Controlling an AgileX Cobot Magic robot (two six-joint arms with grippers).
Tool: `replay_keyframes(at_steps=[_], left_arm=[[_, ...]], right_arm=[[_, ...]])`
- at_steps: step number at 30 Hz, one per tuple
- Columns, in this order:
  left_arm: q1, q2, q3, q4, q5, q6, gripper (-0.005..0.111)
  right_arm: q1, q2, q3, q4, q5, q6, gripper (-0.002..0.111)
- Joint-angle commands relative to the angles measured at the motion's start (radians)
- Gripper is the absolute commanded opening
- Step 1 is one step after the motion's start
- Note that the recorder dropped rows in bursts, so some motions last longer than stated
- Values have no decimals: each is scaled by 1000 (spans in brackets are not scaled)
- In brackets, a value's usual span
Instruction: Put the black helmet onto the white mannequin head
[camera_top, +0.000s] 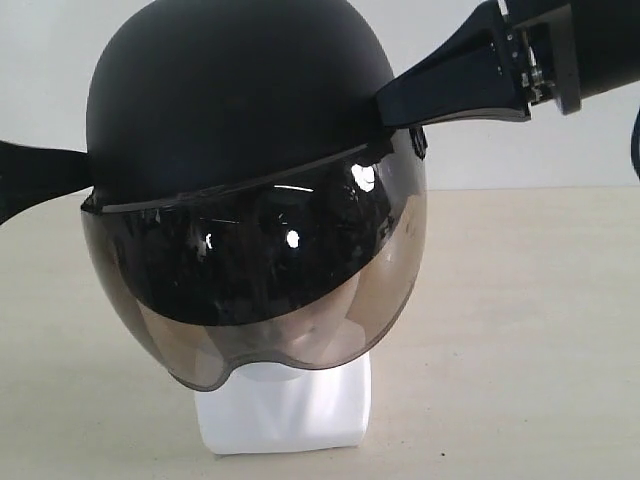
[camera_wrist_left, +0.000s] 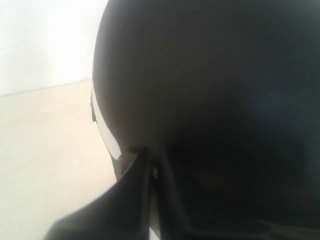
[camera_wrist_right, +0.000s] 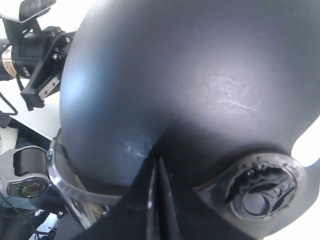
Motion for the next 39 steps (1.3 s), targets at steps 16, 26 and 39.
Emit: replay_keyframes(at_steps=[16, 26, 39], left_arm=[[-3, 12, -109, 37, -166, 4, 4], [-3, 11, -117, 37, -211, 4, 4], [-3, 11, -167, 37, -210, -4, 4]], right_arm=[[24, 3, 16, -137, -7, 64, 0], [24, 3, 16, -178, -60, 125, 0], [24, 1, 16, -186, -80, 143, 0]])
